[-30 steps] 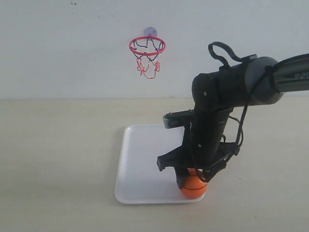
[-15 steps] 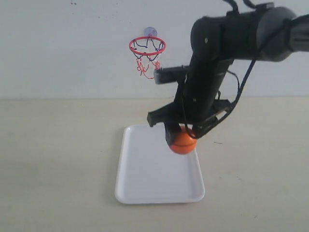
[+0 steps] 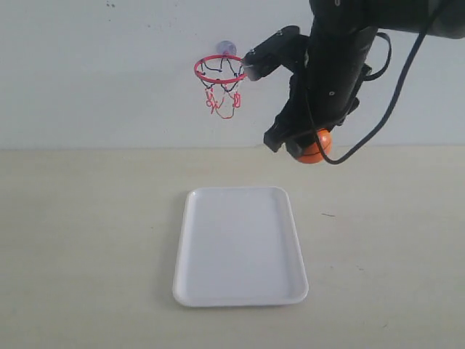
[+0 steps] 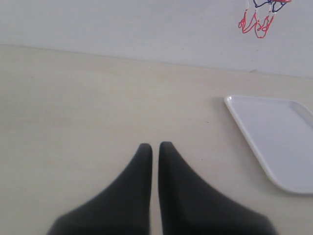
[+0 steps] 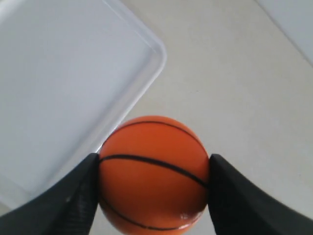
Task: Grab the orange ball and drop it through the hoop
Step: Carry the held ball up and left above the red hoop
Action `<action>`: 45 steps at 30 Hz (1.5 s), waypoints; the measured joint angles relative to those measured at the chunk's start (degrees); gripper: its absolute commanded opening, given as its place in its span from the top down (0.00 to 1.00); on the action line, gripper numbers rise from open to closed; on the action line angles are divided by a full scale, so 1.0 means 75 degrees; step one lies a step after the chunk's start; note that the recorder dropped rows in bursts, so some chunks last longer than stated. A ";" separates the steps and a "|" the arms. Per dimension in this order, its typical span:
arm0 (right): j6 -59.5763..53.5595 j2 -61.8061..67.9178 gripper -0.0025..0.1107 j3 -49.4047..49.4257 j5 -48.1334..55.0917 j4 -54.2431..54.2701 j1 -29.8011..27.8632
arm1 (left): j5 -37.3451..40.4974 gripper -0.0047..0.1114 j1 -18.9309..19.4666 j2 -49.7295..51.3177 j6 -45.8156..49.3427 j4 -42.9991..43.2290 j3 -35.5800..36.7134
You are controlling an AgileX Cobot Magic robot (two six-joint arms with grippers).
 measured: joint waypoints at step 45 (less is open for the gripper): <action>-1.3362 0.3759 0.98 -0.3265 -0.3872 1.5027 -0.2062 | 0.0000 0.92 0.0000 0.0000 -0.0013 0.0000 0.0000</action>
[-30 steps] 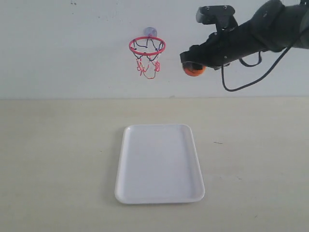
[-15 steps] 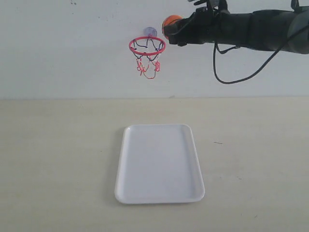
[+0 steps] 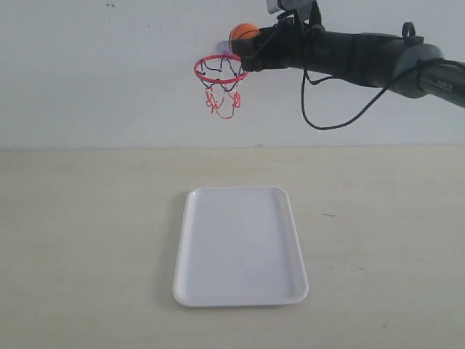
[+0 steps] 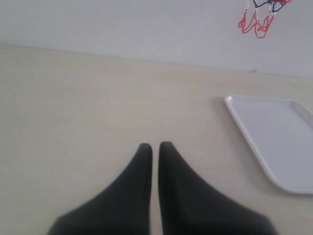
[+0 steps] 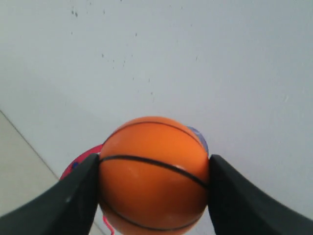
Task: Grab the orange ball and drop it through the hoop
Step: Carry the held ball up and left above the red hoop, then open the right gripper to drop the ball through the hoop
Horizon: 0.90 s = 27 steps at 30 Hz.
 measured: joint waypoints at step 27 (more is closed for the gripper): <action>0.0172 0.0876 0.98 -0.1290 -0.0930 0.0000 0.0470 | 0.0000 0.92 0.0000 0.0000 0.0000 0.0000 0.0000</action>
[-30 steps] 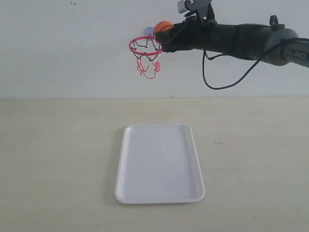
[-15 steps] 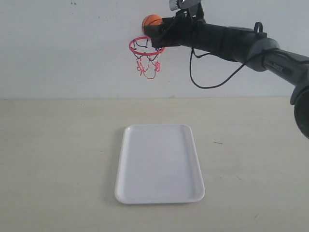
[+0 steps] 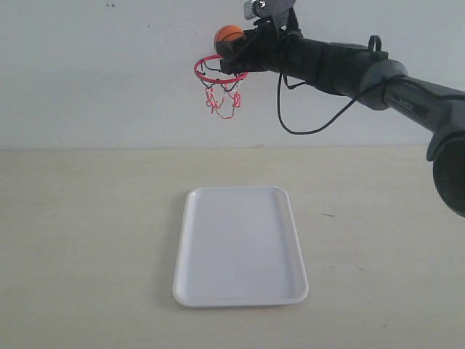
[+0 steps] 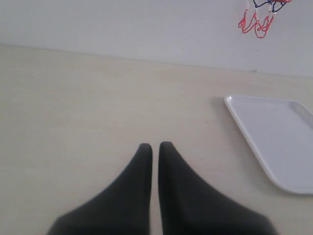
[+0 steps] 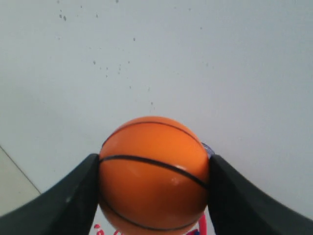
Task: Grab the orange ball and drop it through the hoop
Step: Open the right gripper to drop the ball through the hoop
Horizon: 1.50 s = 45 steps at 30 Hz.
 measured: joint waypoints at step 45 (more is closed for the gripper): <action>0.1057 0.0378 0.87 -0.0016 -0.0044 0.0008 0.0019 | 0.0000 0.92 0.0000 0.0000 0.0000 0.0000 0.0000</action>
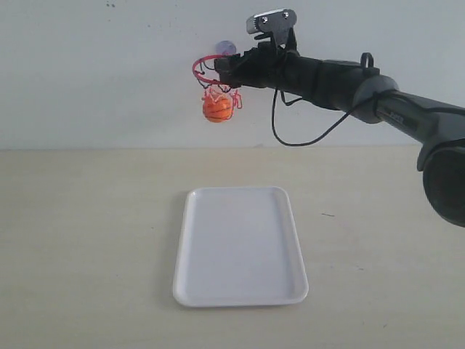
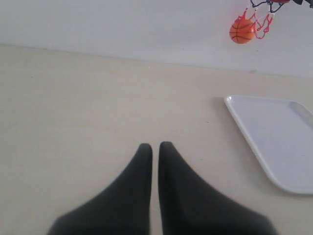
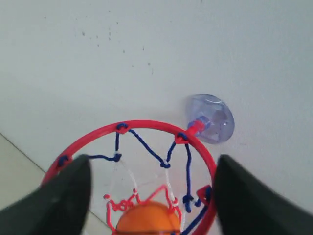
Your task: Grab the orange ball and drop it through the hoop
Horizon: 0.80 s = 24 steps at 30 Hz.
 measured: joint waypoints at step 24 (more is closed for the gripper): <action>0.7932 -0.1078 0.98 0.0126 0.5822 -0.6189 -0.1926 | -0.0019 0.92 0.0000 0.0000 0.0000 0.0000 0.0000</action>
